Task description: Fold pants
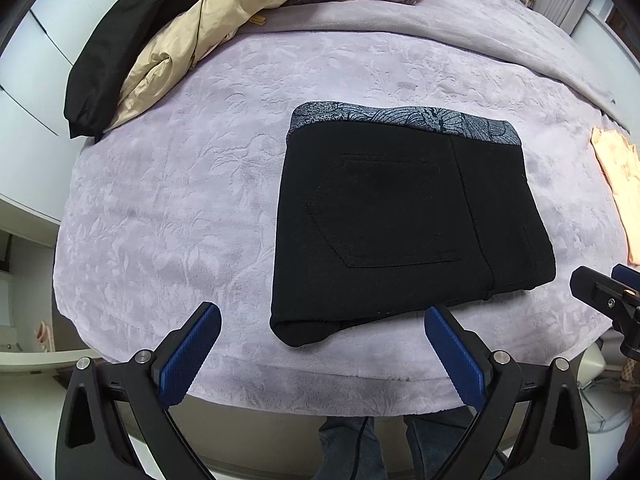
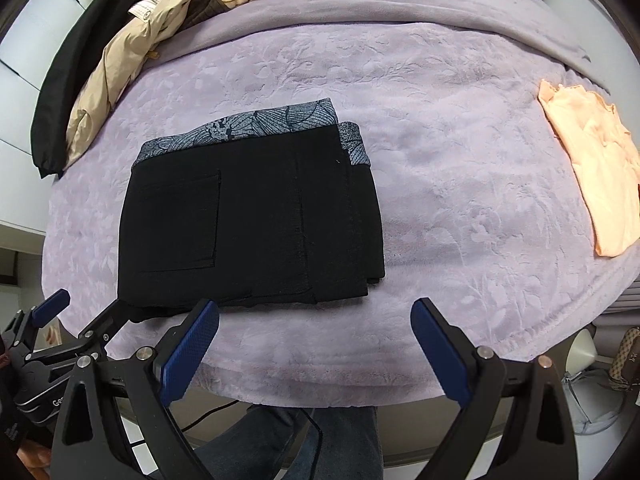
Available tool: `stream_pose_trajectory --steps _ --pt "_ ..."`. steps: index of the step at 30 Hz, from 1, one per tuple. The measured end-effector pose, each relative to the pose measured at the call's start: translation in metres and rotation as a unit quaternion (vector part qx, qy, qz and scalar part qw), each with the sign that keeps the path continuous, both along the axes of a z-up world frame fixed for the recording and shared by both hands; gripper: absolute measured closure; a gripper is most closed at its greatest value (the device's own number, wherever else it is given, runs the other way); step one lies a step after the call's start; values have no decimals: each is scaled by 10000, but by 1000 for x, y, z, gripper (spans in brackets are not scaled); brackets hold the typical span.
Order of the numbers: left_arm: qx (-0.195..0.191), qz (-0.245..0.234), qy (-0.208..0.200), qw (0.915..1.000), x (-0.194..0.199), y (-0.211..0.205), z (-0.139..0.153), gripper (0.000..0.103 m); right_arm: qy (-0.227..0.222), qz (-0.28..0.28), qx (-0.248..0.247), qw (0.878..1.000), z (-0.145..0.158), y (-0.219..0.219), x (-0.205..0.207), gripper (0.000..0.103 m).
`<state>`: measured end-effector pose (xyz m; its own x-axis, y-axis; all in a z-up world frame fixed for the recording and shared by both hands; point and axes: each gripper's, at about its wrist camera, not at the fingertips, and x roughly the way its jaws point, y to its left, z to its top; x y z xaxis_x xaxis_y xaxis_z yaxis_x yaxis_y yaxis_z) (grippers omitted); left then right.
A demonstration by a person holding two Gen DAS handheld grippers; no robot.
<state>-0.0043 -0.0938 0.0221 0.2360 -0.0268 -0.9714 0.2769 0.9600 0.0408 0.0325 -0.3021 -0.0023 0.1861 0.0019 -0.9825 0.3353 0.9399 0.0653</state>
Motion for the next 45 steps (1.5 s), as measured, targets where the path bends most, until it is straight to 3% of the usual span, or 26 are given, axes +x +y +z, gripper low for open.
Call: stream_pose_trajectory --steps 45 --pt "-67 -20 1 10000 -2 -3 4 1 55 114 -251 9996 5 6 0 5"
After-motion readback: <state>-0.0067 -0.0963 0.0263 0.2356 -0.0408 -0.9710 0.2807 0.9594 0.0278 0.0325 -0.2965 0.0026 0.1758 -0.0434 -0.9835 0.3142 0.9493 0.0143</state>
